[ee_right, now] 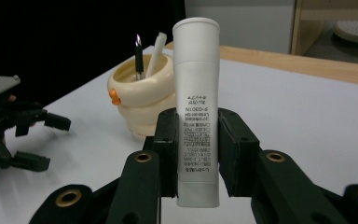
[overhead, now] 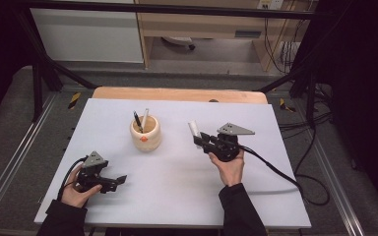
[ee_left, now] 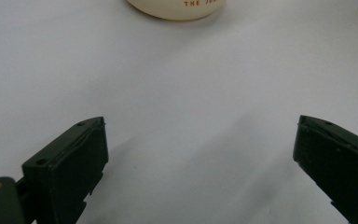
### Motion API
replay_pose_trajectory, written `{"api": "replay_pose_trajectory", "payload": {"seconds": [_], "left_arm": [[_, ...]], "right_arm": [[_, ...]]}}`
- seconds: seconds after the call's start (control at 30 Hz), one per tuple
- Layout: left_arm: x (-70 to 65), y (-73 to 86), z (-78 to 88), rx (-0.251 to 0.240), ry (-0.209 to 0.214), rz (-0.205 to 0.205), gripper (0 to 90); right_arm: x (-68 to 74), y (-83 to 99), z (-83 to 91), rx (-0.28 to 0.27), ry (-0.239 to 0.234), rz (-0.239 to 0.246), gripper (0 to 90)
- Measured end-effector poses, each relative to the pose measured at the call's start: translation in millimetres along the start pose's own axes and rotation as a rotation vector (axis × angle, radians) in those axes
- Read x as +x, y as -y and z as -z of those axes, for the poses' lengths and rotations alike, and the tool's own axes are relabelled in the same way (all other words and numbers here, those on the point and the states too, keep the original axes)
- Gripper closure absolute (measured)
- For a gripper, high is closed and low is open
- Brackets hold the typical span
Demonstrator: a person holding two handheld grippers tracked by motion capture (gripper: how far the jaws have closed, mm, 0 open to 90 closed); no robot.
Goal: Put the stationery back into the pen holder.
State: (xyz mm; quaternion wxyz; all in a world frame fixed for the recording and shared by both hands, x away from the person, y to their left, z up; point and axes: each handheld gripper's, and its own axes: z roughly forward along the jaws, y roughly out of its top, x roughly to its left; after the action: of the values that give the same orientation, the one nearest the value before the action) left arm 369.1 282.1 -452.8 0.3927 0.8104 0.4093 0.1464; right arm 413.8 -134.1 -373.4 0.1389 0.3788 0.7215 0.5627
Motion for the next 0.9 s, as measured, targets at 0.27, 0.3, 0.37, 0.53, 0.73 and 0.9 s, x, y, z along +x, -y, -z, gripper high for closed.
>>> {"api": "replay_pose_trajectory", "payload": {"seconds": [0.27, 0.3, 0.37, 0.53, 0.73, 0.9], "left_arm": [[-0.5, -0.1, 0.6, -0.003, 0.001, -0.003, 3.3], [-0.5, -0.1, 0.9, -0.003, 0.002, -0.003, 3.3], [-0.4, -0.2, 1.2, -0.007, 0.002, -0.001, 3.3], [-0.3, 0.0, 1.4, -0.009, 0.004, 0.0, 3.3], [-0.2, -0.2, 1.2, -0.006, 0.005, -0.001, 3.3], [-0.1, 0.0, 1.1, -0.008, 0.005, -0.001, 3.3]], "right_arm": [[14.2, -11.6, -14.2, -0.07, -0.016, 0.006, 71.0], [16.3, -13.4, -16.3, -0.082, -0.015, 0.005, 71.0], [20.0, -16.8, -21.1, -0.104, -0.018, 0.007, 71.0], [27.8, -23.1, -34.3, -0.144, -0.021, 0.006, 71.0], [32.1, -26.4, -51.3, -0.173, -0.024, -0.002, 71.0], [33.5, -26.3, -66.2, -0.183, -0.023, -0.011, 71.0]]}}
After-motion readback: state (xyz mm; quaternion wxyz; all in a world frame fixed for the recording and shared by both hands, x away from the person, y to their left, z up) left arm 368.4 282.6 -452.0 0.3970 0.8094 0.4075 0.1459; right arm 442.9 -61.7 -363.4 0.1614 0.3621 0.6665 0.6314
